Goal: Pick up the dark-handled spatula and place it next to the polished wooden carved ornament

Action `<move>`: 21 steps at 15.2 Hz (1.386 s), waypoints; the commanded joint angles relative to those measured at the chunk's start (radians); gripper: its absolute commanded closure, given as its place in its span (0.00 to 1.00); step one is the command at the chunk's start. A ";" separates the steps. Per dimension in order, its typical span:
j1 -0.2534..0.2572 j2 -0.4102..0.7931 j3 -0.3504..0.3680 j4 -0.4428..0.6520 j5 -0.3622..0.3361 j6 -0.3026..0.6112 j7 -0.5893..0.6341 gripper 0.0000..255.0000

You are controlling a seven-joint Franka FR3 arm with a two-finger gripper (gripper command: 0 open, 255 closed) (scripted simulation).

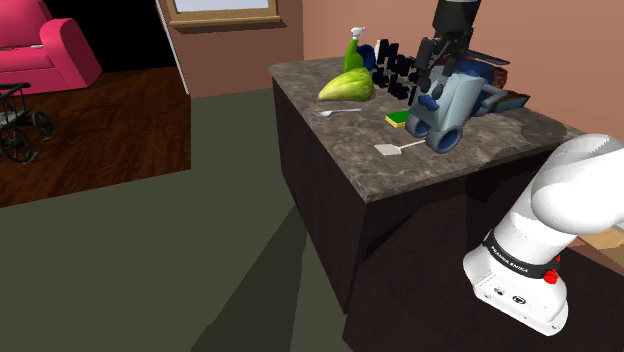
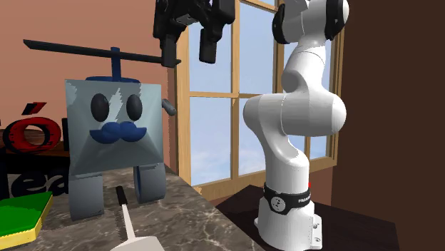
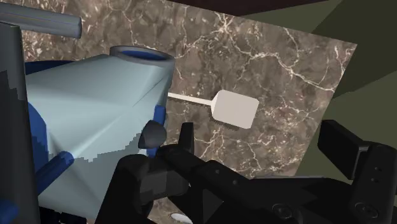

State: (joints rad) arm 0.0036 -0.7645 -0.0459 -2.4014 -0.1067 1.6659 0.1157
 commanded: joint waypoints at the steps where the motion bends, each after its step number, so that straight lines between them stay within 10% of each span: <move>1: 0.000 0.000 0.000 0.000 0.000 0.000 0.000 0.00; 18: 0.279 0.321 -0.509 -0.224 -0.251 0.532 -1.305 0.00; 21: 0.282 0.343 -0.521 -0.238 -0.253 0.568 -1.312 0.00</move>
State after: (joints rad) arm 0.2822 -0.4325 -0.5599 -2.6329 -0.3574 2.2154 -1.1838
